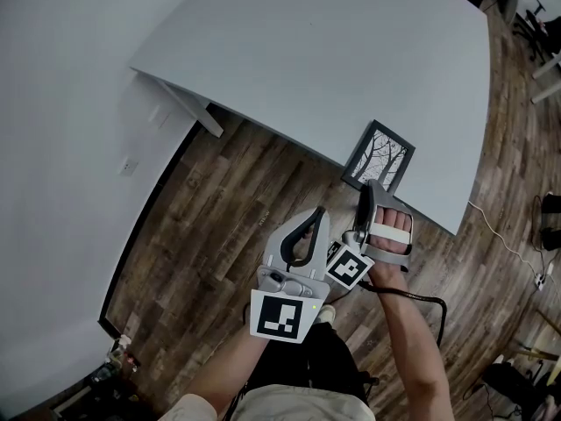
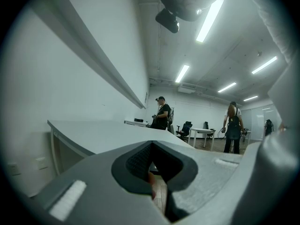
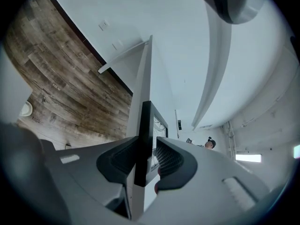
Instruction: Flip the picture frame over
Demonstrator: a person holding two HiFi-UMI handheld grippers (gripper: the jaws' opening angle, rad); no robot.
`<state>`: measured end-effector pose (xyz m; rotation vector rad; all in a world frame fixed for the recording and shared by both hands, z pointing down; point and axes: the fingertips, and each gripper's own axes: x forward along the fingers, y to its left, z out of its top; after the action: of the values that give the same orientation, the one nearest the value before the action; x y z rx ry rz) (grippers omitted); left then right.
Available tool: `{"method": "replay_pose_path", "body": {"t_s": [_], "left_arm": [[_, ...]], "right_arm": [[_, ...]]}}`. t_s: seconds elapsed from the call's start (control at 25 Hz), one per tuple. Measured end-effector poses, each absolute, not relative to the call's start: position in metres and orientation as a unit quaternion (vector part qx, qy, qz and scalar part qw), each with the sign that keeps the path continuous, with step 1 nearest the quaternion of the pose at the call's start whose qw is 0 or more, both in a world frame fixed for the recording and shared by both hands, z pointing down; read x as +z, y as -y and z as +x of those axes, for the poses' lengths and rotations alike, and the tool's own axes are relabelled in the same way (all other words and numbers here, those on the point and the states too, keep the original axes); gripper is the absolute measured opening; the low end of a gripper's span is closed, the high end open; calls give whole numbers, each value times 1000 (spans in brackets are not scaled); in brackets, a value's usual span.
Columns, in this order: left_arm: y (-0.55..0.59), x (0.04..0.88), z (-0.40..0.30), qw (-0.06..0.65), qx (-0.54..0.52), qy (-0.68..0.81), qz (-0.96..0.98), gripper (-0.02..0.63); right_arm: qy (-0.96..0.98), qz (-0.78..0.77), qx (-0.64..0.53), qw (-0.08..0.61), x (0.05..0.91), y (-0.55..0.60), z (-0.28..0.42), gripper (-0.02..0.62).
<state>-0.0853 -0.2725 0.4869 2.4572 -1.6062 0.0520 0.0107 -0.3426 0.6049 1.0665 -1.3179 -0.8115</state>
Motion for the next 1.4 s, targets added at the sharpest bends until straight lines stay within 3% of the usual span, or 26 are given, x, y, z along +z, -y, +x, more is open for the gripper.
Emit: {"method": "replay_pose_path", "body": {"t_s": [0.16,1.4], "left_arm": [[275,490,-88,104,19,547,831,0],[277,444,-83,70,1,560,826,0]], "right_arm": [[564,457,-352,591,608,342,11,109],[580,482,-356,551,563,335,35,92]]}}
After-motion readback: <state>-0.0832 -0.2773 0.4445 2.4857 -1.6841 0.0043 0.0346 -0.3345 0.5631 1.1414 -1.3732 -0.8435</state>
